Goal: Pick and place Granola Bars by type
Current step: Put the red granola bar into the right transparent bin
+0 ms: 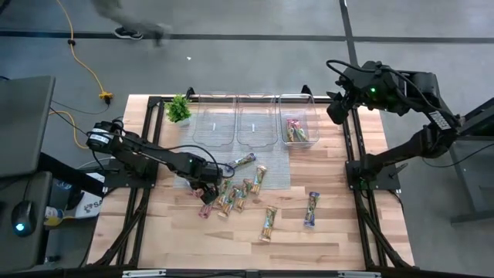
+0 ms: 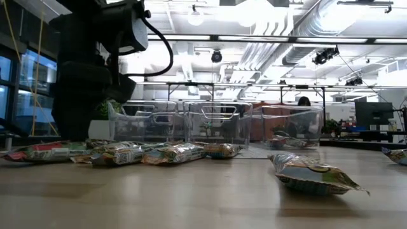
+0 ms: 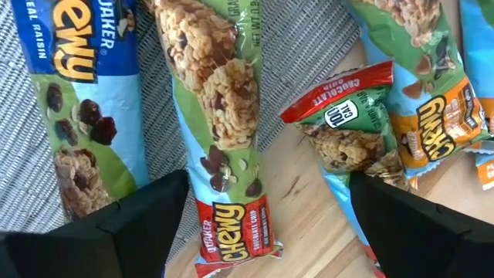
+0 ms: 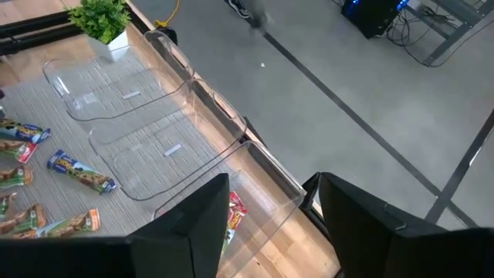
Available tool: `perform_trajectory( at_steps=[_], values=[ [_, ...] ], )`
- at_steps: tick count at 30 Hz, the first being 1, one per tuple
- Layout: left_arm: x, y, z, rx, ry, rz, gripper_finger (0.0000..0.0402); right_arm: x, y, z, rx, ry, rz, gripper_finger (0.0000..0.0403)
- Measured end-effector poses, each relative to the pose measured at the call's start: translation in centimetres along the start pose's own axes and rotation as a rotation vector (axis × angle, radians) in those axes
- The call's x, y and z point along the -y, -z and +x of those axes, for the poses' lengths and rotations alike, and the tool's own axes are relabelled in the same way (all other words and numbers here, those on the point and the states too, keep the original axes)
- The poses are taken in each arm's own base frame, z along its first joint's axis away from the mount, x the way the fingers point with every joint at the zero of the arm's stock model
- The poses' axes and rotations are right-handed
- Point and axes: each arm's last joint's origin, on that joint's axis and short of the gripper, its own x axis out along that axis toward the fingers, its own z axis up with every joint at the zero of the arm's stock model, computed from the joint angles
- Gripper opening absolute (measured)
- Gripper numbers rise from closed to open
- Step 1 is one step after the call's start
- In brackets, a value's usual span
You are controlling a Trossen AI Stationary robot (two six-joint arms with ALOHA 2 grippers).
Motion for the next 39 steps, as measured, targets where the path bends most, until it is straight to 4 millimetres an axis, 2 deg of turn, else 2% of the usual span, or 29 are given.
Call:
perform_trajectory(
  at_steps=[5, 16, 23, 31, 39],
  values=[
    [-0.1, 0.0, 0.0, 0.001, -0.008, 0.0, 0.0343, 0.0, 0.0, 0.0, 0.0, 0.0, -0.001, 0.0188],
    [-0.2, 0.1, 0.1, -0.011, -0.023, -0.006, 0.0225, 0.0, 0.0, 0.0, 0.0, 0.0, 0.0, 0.0188],
    [-0.2, 0.1, 0.1, -0.02, -0.01, -0.006, 0.0173, 0.0, 0.0, 0.0, 0.0, 0.0, -0.001, 0.0188],
    [0.2, 0.0, -0.1, -0.049, 0.028, -0.004, 0.0143, 0.0, 0.0, 0.0, 0.0, 0.0, -0.007, 0.0188],
    [1.8, -1.2, -2.4, -0.01, 0.043, 0.056, 0.0128, 0.0, 0.0, 0.0, 0.001, 0.004, -0.01, 0.0188]
  ],
)
